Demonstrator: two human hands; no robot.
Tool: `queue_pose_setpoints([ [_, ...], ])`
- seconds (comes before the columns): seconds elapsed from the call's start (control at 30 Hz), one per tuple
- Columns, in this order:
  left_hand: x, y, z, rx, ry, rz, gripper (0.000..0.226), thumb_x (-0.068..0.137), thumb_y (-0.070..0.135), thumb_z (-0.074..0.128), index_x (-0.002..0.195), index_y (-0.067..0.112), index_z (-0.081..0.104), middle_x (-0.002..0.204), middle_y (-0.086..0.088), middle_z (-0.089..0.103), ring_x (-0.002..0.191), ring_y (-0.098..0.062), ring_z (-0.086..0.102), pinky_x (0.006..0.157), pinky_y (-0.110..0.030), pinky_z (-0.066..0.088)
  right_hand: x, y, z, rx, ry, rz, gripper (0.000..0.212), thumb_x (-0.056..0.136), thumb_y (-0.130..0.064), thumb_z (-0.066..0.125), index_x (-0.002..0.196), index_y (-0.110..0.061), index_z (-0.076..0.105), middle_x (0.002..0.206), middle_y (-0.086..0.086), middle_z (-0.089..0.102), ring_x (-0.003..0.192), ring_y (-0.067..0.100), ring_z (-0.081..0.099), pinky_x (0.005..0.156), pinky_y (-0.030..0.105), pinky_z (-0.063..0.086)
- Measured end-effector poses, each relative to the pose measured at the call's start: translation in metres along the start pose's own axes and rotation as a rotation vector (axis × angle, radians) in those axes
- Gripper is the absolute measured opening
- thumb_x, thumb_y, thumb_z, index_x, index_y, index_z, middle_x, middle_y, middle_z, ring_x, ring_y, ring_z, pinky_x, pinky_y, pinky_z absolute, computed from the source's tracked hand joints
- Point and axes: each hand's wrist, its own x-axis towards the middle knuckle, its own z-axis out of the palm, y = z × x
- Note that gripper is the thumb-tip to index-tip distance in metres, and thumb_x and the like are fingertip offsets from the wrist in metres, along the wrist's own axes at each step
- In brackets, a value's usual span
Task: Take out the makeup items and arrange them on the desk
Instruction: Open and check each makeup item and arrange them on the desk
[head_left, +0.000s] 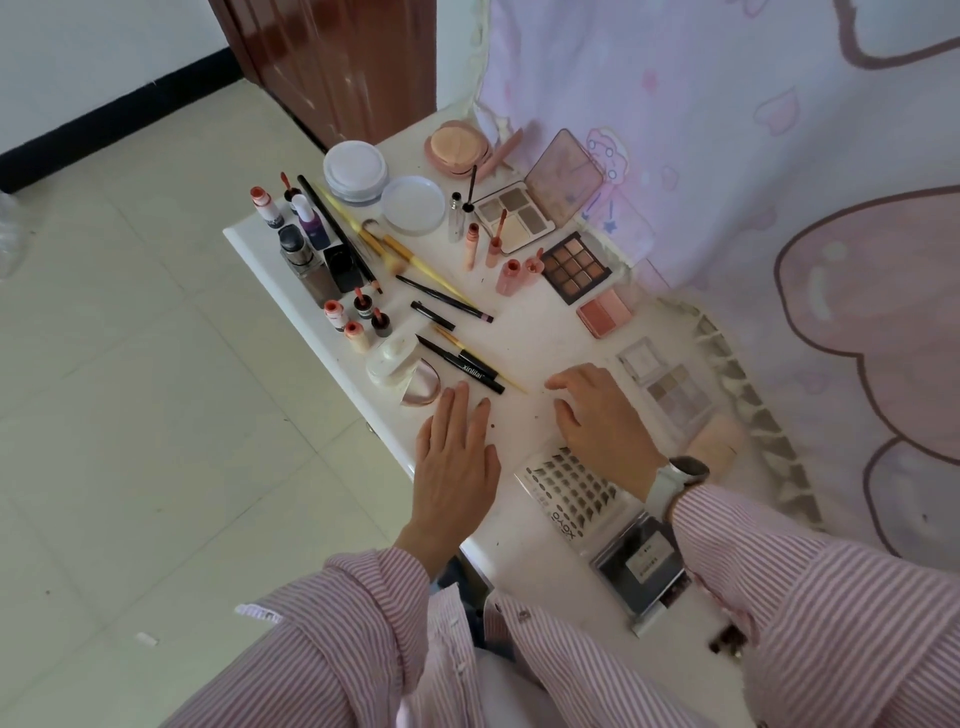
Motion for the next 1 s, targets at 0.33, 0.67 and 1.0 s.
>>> queue_pose_setpoints([
  [0.33,-0.020,-0.012,-0.005,-0.009,-0.054,0.079,0.043,0.090,0.014,0.052,0.133,0.010,0.047,0.146,-0.014,0.034,0.139,-0.031,0.025,0.113,-0.041,0.016,-0.069,0.015,0.038,-0.368,-0.277,0.242,0.092,0.071,-0.080,0.035,0.137,-0.046,-0.018,0.148,-0.004,-0.031,0.134,0.029,-0.031,0.102,0.067,-0.009],
  [0.67,-0.014,-0.001,-0.017,-0.353,-0.053,-0.131,0.027,0.091,0.007,0.050,0.114,0.007,0.063,0.139,-0.009,0.045,0.138,-0.022,0.027,0.113,-0.033,0.015,-0.059,-0.011,0.037,-0.248,-0.293,0.288,0.077,0.076,-0.045,0.051,0.138,-0.039,0.006,0.150,0.009,-0.024,0.133,0.045,-0.026,0.103,0.070,-0.004],
  [1.0,0.021,0.043,-0.046,-1.395,-0.611,-0.579,0.035,0.097,0.032,0.043,0.105,0.005,0.063,0.088,-0.010,0.071,0.080,-0.024,0.069,0.070,-0.032,0.055,-0.079,-0.012,-0.010,0.101,0.002,0.209,0.061,0.084,-0.041,0.056,0.136,-0.023,0.029,0.138,0.000,0.038,0.125,0.017,0.037,0.105,0.037,0.037],
])
